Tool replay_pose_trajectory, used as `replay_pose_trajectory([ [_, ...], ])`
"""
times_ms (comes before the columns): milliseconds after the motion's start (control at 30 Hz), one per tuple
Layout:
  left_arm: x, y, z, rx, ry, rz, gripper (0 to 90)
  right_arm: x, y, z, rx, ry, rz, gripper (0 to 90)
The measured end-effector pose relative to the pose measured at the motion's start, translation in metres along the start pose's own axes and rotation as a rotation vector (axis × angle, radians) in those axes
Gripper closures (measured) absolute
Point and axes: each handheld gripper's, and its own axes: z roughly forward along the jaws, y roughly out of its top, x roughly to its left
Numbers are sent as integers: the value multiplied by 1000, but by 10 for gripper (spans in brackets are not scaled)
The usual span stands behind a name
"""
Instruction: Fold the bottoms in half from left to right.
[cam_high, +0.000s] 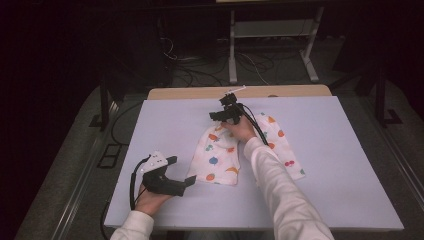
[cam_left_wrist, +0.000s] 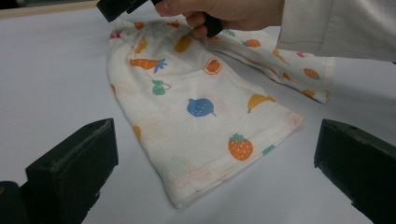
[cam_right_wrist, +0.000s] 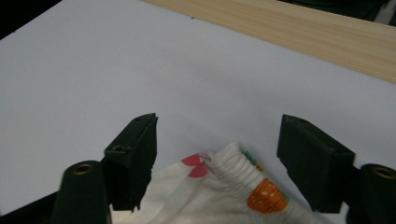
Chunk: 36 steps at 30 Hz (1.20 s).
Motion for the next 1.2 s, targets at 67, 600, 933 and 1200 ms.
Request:
replay_pose_trajectory([
  [67,0,0,0,1,-1,0,0,0,0,2,0,-4,12,322],
  [600,0,0,1,3,-3,4,0,3,-3,10,32,-66,11,632],
  [933,0,0,1,2,-2,2,0,5,-3,8,60,-90,-10,783],
  [1200,0,0,1,0,-2,3,0,4,-2,7,69,-56,33,868],
])
